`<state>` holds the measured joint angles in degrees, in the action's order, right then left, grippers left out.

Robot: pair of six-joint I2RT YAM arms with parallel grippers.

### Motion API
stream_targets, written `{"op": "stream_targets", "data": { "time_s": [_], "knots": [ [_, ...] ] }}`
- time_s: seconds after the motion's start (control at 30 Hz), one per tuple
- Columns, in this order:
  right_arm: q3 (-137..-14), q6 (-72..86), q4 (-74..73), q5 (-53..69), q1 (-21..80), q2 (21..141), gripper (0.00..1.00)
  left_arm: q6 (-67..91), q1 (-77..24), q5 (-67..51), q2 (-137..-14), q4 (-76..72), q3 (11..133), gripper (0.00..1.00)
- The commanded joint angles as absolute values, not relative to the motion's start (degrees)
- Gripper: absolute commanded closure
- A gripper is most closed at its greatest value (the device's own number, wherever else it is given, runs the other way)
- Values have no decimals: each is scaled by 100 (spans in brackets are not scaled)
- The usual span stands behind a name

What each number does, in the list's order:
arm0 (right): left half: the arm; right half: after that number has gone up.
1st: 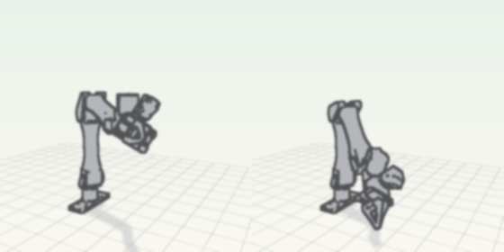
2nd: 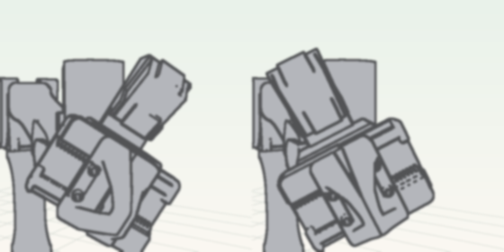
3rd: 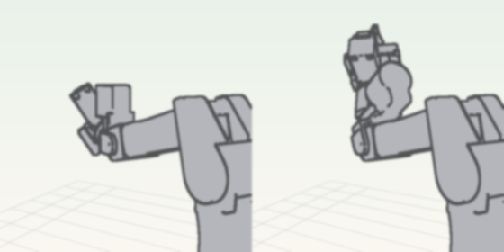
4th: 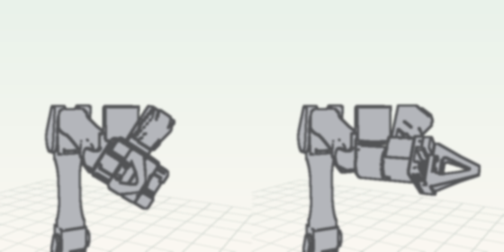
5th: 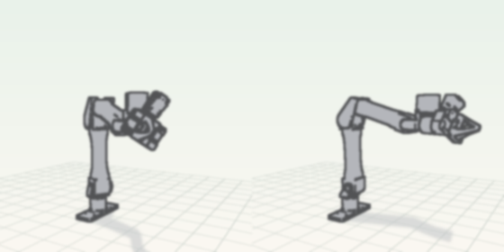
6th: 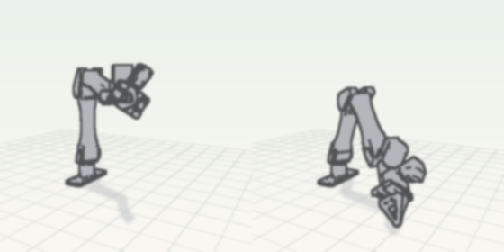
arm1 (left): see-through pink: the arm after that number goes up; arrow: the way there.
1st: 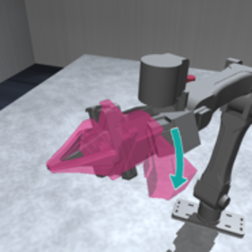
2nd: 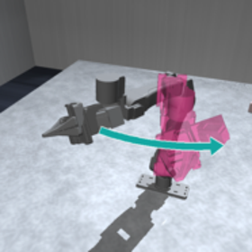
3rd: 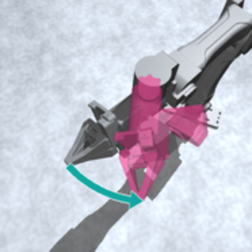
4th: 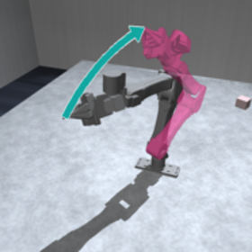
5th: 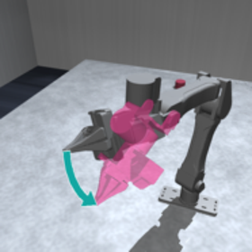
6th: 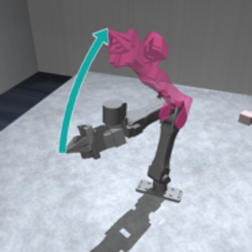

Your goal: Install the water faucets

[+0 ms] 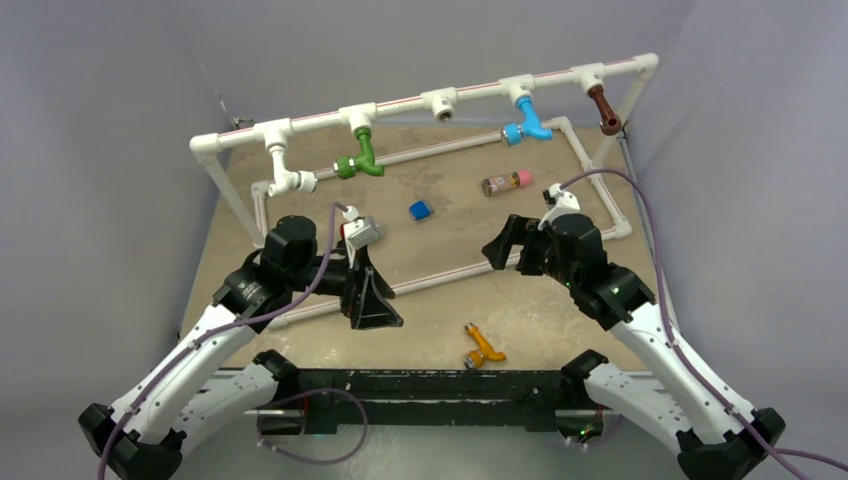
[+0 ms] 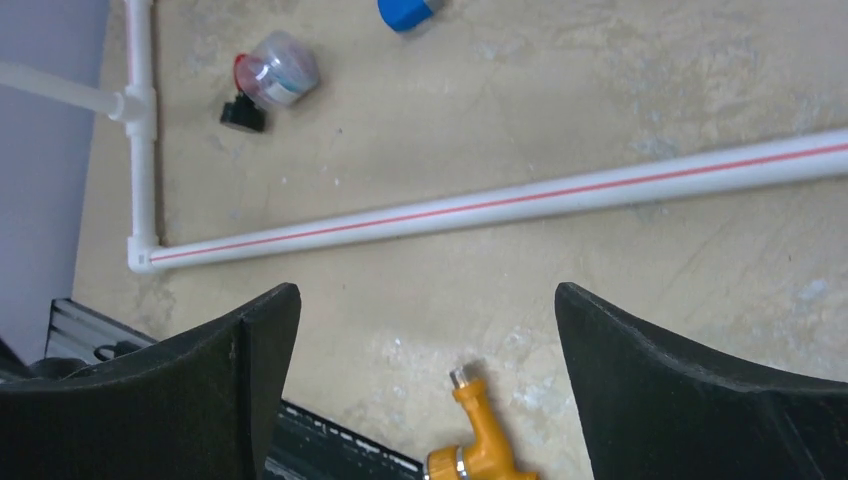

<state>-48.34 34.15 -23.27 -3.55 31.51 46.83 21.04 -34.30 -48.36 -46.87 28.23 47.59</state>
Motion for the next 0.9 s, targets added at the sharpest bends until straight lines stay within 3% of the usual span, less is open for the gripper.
{"op": "stream_targets", "data": {
  "time_s": [0.0, 0.4, 0.87],
  "knots": [
    [-5098, 3701, -3263, -408, 3179, 4647, 1, 2032, -3464, -5750, -4552, 2516, 4960, 11],
    [-4830, 3494, -3742, -122, 3190, 4691, 2, 1843, -3470, -5507, -4515, 2133, 4600, 11],
    [-4053, 4029, -3373, 190, 3627, 5115, 18, 1793, -3474, -5110, -4488, 2241, 4438, 11]
  ]
}}
